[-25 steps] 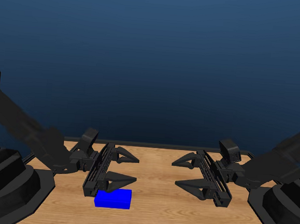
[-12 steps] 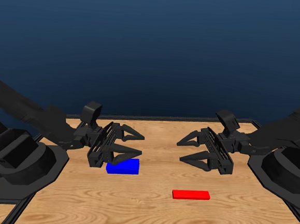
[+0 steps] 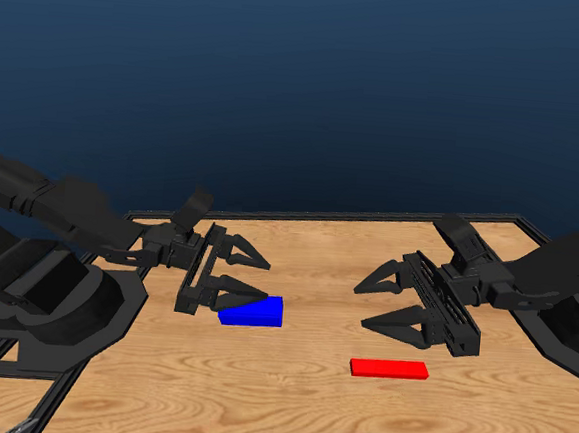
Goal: Insert peg into socket
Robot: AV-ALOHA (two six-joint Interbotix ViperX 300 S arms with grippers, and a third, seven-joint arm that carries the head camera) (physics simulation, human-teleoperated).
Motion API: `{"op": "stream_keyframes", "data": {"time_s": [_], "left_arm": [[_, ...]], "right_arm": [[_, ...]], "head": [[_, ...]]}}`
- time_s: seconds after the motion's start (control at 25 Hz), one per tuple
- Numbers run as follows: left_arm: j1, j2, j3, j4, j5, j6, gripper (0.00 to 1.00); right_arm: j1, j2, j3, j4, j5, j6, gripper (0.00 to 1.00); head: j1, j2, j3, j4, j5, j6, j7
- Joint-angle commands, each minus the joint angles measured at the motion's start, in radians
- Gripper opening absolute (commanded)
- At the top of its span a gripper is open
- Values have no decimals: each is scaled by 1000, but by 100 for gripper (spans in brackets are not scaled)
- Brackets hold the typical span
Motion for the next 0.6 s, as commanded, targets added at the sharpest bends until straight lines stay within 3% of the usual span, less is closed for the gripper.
{"op": "stream_keyframes", "data": {"time_s": [0.04, 0.6], "left_arm": [[-6, -15, -61, 6, 201, 33, 100], [37, 94, -35, 12, 261, -14, 100]], "right_arm": [[17, 6, -10, 13, -70, 12, 100], [42, 11, 13, 31, -132, 49, 100]], "head": [[5, 13, -19, 2, -17, 6, -3], [17, 88, -40, 6, -18, 18, -20]]}}
